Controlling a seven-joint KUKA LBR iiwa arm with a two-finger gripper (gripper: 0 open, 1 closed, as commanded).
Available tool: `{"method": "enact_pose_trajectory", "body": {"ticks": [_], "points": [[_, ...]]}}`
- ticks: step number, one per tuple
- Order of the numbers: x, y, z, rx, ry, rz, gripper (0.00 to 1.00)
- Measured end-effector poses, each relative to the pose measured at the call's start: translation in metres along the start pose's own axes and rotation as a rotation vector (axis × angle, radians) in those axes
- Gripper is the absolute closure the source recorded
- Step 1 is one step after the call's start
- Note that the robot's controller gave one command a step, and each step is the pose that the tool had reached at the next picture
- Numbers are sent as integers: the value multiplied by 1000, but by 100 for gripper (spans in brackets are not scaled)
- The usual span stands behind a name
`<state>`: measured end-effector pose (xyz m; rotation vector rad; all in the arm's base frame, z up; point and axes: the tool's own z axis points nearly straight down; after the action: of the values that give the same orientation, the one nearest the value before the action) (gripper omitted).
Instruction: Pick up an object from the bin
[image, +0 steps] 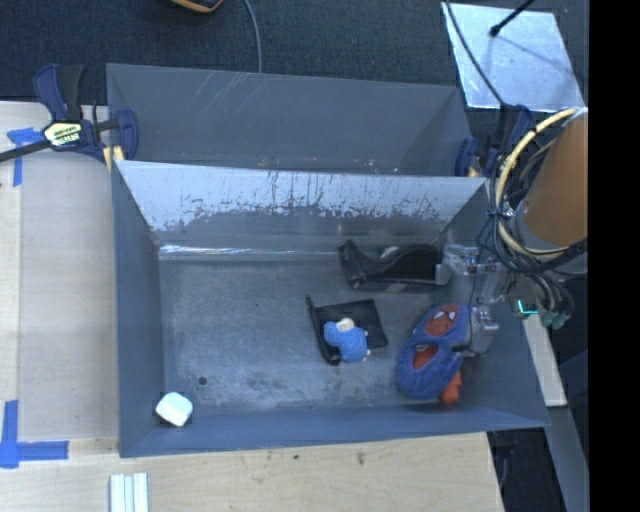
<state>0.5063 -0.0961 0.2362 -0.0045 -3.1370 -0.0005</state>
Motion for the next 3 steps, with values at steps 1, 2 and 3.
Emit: {"method": "enact_pose_trajectory", "body": {"ticks": [1,2,3], "points": [[-50,-59,165,1,0,-261,0],[3,9,136,1,-6,-668,0],[19,15,134,4,-7,-1183,0]]}}
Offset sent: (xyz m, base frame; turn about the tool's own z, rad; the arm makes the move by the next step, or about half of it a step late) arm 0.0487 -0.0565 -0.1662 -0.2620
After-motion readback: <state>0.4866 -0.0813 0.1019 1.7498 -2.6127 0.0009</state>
